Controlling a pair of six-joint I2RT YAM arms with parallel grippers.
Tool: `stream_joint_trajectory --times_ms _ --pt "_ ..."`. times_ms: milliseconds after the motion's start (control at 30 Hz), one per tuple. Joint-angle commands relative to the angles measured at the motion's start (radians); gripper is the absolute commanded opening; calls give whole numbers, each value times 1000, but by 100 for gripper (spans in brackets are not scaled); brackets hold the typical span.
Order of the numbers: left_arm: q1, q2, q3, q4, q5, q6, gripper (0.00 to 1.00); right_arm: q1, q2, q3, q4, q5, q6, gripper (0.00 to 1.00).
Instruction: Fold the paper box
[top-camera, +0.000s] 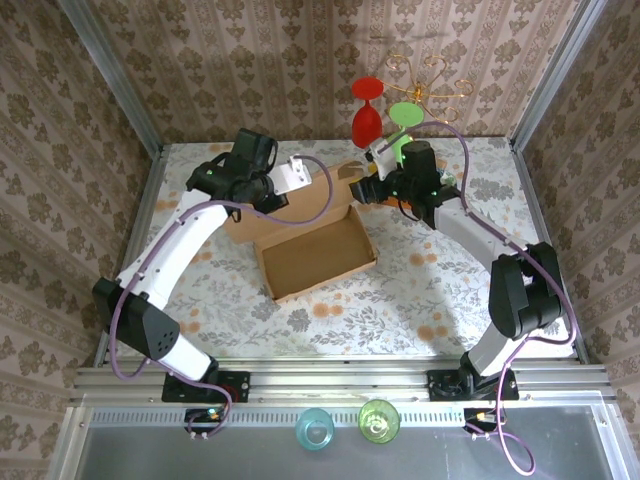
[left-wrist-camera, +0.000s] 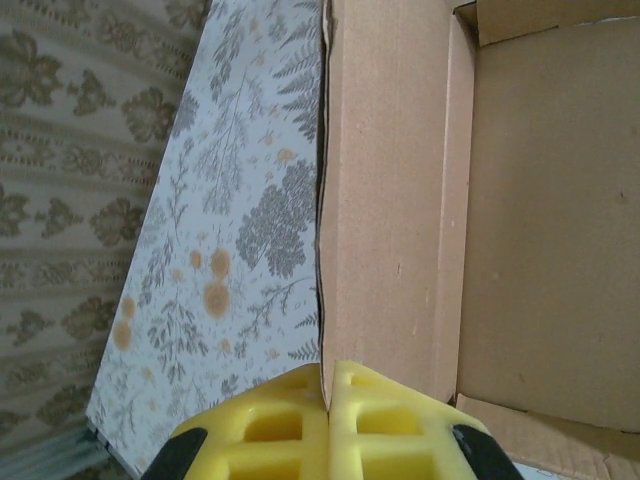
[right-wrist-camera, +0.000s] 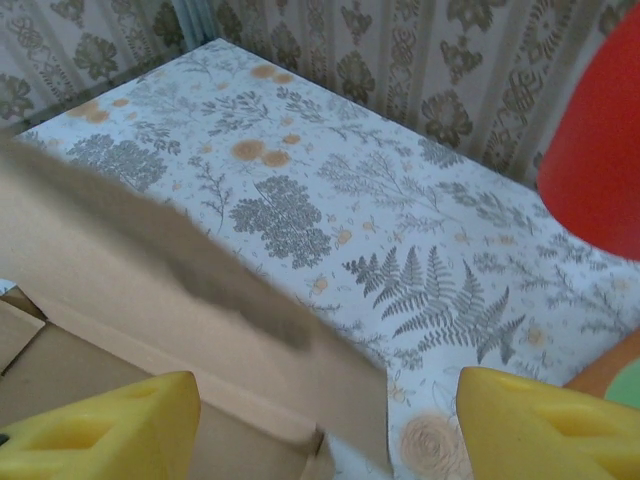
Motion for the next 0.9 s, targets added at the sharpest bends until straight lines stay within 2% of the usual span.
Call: stream_joint_trajectory --times_ms 0,133,233,400,567,733,767,800,833,867 --pt "-6 -50 -17 11 48 81 0 -6 26 58 -51 -74 -133 70" --pt "-7 -58 -23 10 54 106 0 -5 36 77 -89 -95 -166 68" --pt "-7 -52 -16 3 56 115 0 -5 32 79 -111 -111 -165 62" --pt "-6 -45 -12 9 61 109 0 -4 28 68 -119 -98 -149 40" --pt "-7 -42 -15 14 51 96 0 0 8 50 -115 -71 -144 27" --pt "-8 -37 -4 32 38 17 0 6 -15 23 -108 -53 -145 2" --pt "-7 -36 -3 44 22 -21 10 4 -20 16 -102 -48 -146 0" --pt "-2 -41 -3 64 3 -73 32 5 -29 2 -92 -47 -145 0" --pt "12 -48 -8 83 -5 -133 44 4 -38 -13 -79 -42 -148 0" --pt "35 -58 -12 90 11 -186 50 3 -45 -24 -72 -40 -150 0"
